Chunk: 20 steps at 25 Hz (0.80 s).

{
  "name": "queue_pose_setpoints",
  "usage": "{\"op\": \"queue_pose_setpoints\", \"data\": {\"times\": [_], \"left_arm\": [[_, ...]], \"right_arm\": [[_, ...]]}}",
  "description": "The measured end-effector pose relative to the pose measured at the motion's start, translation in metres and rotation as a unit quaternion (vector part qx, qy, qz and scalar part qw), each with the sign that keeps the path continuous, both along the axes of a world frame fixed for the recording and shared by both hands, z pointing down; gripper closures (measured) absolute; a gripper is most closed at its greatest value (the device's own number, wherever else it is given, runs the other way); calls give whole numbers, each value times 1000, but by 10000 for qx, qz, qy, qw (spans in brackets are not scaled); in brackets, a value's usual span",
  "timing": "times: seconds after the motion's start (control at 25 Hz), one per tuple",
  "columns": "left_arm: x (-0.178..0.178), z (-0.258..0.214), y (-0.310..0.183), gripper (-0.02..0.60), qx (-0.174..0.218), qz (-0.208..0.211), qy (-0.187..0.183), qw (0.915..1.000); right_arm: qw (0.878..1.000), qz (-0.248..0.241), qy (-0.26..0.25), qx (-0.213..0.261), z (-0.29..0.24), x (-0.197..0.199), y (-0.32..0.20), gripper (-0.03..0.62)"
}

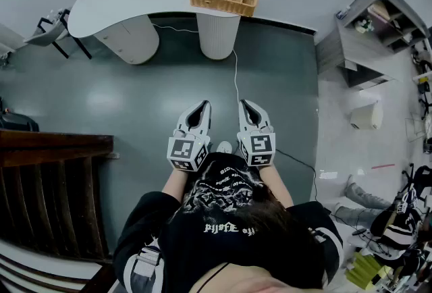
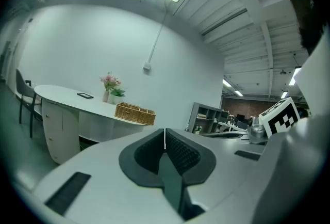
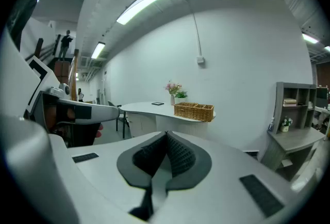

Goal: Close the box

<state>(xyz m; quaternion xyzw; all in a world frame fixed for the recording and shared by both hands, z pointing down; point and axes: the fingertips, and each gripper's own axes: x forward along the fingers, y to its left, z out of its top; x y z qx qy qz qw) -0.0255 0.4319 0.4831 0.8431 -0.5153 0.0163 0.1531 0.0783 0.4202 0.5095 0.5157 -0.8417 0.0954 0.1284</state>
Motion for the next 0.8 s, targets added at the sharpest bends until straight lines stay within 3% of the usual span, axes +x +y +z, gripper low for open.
{"op": "queue_pose_setpoints", "data": {"times": [0.8], "left_arm": [[13, 16, -16, 552, -113, -92, 195, 9997]], "right_arm": [[9997, -34, -121, -206, 14, 20, -15, 569]]}}
